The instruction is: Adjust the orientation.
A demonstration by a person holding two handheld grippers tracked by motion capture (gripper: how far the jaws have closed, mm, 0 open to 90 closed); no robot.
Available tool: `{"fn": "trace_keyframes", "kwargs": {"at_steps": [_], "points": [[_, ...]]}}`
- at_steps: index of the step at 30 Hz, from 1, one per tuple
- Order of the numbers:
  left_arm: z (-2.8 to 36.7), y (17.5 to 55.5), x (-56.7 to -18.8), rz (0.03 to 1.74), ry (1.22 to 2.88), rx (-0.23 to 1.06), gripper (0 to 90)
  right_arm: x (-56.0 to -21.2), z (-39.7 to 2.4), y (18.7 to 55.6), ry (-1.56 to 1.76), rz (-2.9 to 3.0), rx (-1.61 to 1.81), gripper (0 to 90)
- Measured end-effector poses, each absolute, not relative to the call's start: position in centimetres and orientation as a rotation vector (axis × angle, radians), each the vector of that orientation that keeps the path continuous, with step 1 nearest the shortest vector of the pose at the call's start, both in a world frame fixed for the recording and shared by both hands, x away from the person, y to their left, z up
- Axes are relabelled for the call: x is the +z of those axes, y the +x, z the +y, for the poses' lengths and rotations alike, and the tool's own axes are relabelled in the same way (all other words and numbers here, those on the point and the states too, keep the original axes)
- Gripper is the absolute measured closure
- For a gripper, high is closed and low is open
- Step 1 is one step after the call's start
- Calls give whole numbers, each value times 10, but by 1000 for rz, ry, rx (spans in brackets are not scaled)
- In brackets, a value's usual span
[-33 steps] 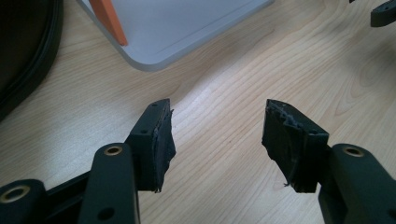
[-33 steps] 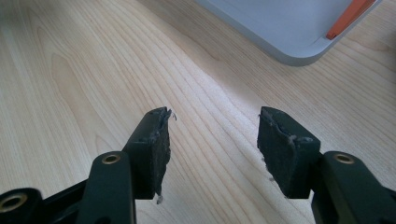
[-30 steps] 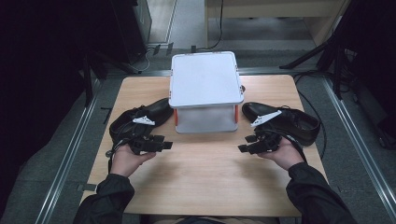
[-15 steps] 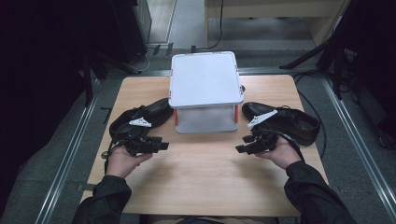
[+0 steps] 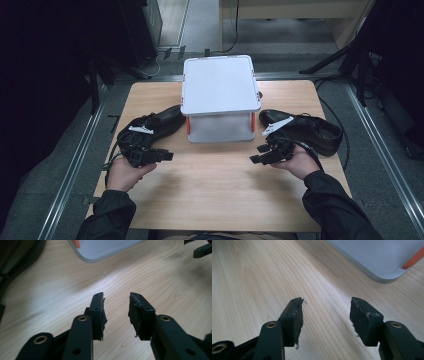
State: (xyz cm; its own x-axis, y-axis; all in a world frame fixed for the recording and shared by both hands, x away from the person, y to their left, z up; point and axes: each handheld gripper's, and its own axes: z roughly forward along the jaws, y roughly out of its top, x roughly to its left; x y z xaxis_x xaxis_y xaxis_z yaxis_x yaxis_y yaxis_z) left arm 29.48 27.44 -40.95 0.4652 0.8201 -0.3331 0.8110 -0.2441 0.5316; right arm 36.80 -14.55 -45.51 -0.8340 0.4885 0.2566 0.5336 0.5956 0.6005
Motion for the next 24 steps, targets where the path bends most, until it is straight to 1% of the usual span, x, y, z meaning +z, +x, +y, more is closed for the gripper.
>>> {"fn": "trace_keyframes", "kwargs": {"at_steps": [3, 5, 7, 9, 17, 20, 24], "points": [[274, 296, -404, 1332, 2062, 22, 696, -455, -144, 367, -871, -2753, -1066, 445], [276, 300, -395, 1305, 2083, 54, 717, -455, -144, 367, -866, -2755, -1065, 445], [278, 301, -392, 1300, 2082, 58, 734, -455, -144, 366, -866, -2756, -1067, 445], [287, 306, -385, 1309, 2089, 67, 746, -455, -145, 366, -867, -2755, -1066, 445], [308, 316, -367, 1321, 2104, 129, 728, -455, -147, 365, -879, -2751, -1070, 445], [320, 321, -358, 1331, 2142, 156, 728, -455, -148, 365, -883, -2752, -1069, 445], [331, 325, -354, 1348, 2173, 160, 727, -455, -149, 365, -890, -2749, -1070, 444]]}}
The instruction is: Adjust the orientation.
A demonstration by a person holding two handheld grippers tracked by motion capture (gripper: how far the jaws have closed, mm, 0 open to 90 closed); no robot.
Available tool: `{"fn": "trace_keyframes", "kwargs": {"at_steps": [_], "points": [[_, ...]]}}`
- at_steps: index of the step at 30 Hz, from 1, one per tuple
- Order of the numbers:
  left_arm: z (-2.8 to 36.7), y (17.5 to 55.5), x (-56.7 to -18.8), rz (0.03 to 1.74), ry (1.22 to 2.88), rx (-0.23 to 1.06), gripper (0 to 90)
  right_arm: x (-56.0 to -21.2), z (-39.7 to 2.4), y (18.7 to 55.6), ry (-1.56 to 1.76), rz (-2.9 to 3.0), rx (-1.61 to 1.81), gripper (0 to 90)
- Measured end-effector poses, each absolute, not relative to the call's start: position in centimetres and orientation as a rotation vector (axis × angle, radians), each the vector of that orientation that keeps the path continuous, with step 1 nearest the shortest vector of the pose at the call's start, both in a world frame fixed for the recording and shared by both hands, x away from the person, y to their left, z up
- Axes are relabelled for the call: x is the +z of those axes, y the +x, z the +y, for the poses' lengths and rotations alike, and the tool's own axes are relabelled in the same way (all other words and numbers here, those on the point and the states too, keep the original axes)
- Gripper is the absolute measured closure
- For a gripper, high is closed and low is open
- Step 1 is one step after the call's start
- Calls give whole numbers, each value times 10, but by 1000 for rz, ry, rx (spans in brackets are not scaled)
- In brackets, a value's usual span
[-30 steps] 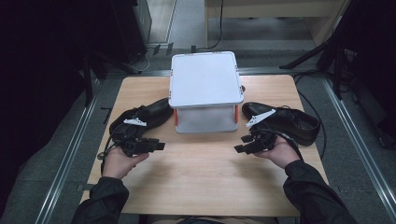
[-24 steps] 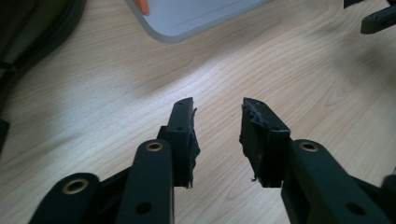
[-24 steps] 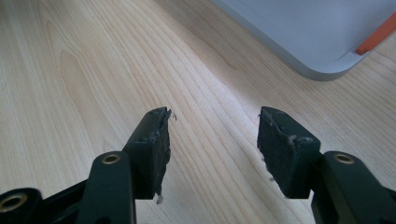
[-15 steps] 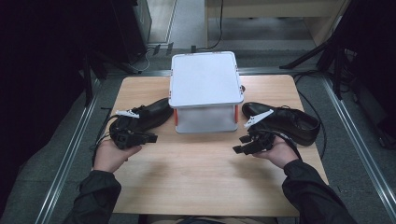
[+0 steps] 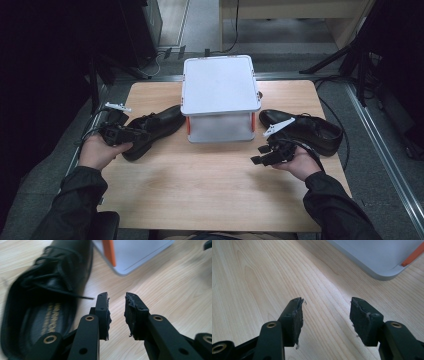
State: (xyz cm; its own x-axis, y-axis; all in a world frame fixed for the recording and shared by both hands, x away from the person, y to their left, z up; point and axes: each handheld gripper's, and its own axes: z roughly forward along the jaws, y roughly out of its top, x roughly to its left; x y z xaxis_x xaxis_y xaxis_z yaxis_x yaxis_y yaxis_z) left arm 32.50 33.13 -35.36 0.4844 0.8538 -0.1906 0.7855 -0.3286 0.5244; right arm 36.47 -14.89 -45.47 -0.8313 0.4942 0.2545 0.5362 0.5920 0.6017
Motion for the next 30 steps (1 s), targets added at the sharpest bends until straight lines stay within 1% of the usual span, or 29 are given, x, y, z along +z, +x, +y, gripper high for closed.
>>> {"fn": "trace_keyframes", "kwargs": {"at_steps": [2, 5, 8, 9, 11, 13, 22, 27, 30], "points": [[334, 327, -353, 1360, 2188, 164, 724, -455, -149, 365, -891, -2748, -1070, 444], [345, 336, -348, 1405, 2296, 174, 723, -455, -149, 365, -888, -2749, -1067, 444], [348, 341, -344, 1424, 2344, 173, 723, -455, -148, 365, -884, -2752, -1062, 444], [349, 347, -343, 1422, 2406, 172, 724, -455, -148, 365, -881, -2753, -1061, 444], [348, 352, -343, 1403, 2476, 167, 725, -456, -148, 365, -881, -2754, -1059, 444], [347, 356, -345, 1405, 2514, 138, 726, -456, -148, 365, -882, -2753, -1059, 444], [336, 369, -366, 1417, 2591, 45, 740, -456, -148, 365, -879, -2756, -1054, 444], [331, 372, -372, 1425, 2614, 34, 749, -456, -148, 365, -882, -2754, -1055, 445], [335, 375, -376, 1448, 2591, 14, 788, -455, -149, 365, -882, -2755, -1059, 444]]}}
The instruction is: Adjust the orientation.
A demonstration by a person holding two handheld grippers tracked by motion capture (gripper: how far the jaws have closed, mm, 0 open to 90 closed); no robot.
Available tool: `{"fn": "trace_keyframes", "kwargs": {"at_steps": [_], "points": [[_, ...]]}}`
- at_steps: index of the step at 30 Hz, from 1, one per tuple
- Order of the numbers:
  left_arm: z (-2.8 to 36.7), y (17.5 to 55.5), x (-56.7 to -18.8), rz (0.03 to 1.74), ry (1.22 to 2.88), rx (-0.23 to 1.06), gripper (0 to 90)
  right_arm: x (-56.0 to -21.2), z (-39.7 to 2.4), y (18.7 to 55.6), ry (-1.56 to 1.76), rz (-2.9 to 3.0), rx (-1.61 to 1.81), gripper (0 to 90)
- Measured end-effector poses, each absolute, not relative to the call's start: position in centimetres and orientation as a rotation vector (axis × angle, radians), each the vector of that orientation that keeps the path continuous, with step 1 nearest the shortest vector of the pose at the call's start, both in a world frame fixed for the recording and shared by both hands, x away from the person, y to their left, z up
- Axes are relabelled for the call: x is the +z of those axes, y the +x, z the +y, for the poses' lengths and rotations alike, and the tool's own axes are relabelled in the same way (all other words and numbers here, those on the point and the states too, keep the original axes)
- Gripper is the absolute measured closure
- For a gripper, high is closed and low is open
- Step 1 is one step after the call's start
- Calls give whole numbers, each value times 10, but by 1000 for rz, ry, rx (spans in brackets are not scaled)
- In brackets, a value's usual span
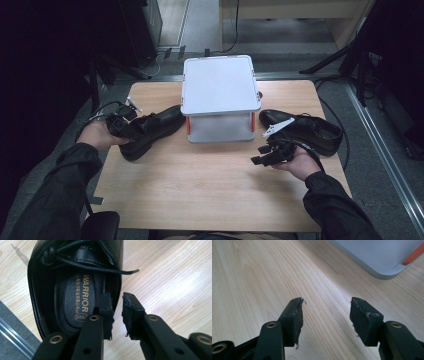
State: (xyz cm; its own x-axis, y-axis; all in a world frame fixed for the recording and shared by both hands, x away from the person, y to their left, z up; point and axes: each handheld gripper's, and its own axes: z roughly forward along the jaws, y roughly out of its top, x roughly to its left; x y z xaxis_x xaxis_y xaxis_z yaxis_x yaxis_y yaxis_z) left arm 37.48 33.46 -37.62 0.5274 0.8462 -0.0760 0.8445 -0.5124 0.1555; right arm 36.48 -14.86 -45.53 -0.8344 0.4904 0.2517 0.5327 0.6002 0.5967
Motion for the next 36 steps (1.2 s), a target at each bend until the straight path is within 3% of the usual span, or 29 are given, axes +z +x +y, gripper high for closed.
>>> {"fn": "trace_keyframes", "kwargs": {"at_steps": [14, 28, 36], "points": [[327, 380, -378, 1501, 2591, -23, 862, -455, -148, 366, -883, -2750, -1059, 444], [261, 408, -374, 1828, 2315, -138, 864, -455, -149, 364, -880, -2762, -1057, 444], [251, 418, -378, 1872, 2247, -187, 858, -455, -154, 363, -899, -2755, -1061, 444]]}}
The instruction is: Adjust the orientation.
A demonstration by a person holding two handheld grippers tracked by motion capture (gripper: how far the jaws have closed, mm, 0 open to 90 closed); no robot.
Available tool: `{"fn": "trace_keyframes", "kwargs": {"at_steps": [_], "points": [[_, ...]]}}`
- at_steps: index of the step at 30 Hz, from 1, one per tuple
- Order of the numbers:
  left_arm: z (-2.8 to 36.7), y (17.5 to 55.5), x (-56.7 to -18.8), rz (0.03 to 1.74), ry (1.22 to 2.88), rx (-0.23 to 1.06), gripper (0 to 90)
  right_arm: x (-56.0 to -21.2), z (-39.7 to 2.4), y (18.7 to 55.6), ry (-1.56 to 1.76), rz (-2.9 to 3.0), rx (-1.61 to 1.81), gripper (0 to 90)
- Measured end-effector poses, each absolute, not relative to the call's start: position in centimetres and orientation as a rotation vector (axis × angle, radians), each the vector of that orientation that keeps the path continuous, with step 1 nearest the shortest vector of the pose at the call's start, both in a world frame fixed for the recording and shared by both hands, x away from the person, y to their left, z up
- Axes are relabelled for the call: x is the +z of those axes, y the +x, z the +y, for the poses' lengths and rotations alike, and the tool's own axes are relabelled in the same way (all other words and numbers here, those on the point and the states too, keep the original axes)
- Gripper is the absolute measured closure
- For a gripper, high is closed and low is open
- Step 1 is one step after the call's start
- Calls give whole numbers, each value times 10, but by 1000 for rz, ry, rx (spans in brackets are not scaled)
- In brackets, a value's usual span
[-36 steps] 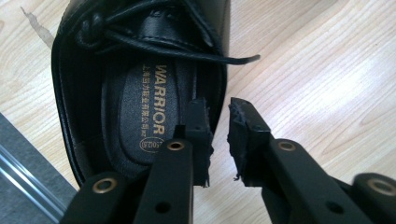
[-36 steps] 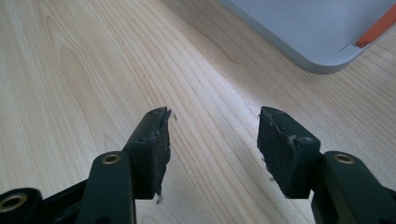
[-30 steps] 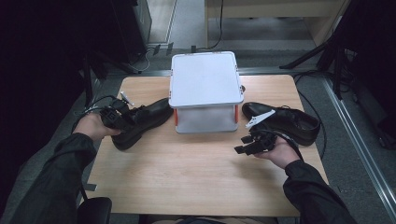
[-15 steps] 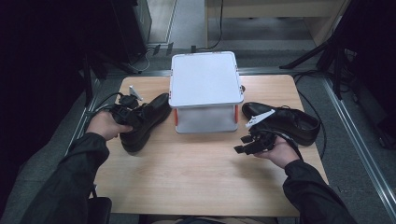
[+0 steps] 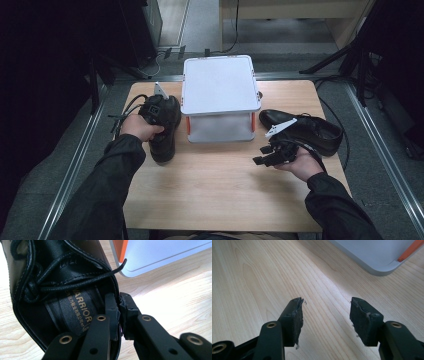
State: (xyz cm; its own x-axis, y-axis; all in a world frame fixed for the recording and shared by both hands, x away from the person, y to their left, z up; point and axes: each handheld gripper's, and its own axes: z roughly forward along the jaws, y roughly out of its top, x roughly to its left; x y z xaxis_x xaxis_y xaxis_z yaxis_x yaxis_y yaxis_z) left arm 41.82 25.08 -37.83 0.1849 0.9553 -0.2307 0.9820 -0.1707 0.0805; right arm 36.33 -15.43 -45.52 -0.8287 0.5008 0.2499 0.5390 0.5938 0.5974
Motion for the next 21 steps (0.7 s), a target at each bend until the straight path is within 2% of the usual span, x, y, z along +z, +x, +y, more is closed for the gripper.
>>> {"fn": "trace_keyframes", "kwargs": {"at_steps": [6, 8, 16, 21], "points": [[250, 417, -384, 1872, 2242, -192, 837, -455, -157, 363, -909, -2755, -1061, 444], [252, 416, -381, 1857, 2229, -169, 796, -456, -157, 363, -910, -2755, -1061, 444], [258, 418, -352, 1816, 2201, -131, 717, -456, -155, 362, -903, -2757, -1045, 444], [277, 416, -336, 1850, 2173, -89, 694, -457, -151, 361, -880, -2767, -1033, 444]]}}
